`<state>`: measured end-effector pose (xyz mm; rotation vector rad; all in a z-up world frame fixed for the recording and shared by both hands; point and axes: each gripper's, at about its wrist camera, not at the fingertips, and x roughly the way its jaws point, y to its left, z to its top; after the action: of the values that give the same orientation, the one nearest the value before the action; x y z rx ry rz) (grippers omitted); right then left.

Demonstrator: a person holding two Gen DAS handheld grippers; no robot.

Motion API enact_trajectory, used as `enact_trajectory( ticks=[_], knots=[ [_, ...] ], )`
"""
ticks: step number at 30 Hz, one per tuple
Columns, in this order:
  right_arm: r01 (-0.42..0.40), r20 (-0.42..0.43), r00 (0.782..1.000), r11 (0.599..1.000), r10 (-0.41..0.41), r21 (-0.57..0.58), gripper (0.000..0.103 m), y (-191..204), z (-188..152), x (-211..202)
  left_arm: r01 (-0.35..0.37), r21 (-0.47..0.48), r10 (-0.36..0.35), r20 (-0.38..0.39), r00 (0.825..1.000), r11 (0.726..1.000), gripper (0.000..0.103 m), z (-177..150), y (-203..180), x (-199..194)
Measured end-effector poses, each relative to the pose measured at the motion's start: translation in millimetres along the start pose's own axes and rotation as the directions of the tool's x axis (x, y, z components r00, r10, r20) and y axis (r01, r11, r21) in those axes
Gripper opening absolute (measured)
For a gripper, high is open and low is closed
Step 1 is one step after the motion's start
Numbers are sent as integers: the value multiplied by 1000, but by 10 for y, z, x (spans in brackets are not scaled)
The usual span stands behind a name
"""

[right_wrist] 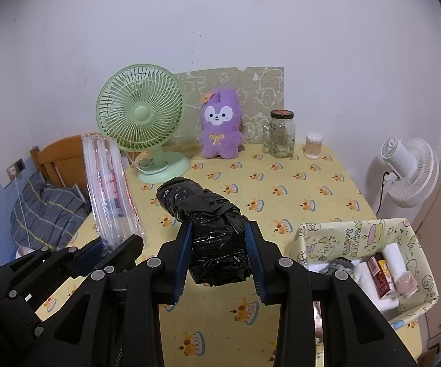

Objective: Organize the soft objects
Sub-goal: 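Carry the clear bag and black bundle over the fabric box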

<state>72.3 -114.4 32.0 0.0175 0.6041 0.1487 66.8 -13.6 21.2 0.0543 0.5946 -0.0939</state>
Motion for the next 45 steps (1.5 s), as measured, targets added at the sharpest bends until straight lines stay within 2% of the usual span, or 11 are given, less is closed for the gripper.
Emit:
enact_trajectory(
  ticks=[18,45],
  knots=[
    [26,39,999,1000,-26,1,39,-435,8,-203,14,4,-14,37,999,1000,12,57,-434,-67],
    [155,58,985,985,-160,74,39,-1152,-105,-458,143,84,-147,43,988,986,12,84,-1199,-8]
  ],
)
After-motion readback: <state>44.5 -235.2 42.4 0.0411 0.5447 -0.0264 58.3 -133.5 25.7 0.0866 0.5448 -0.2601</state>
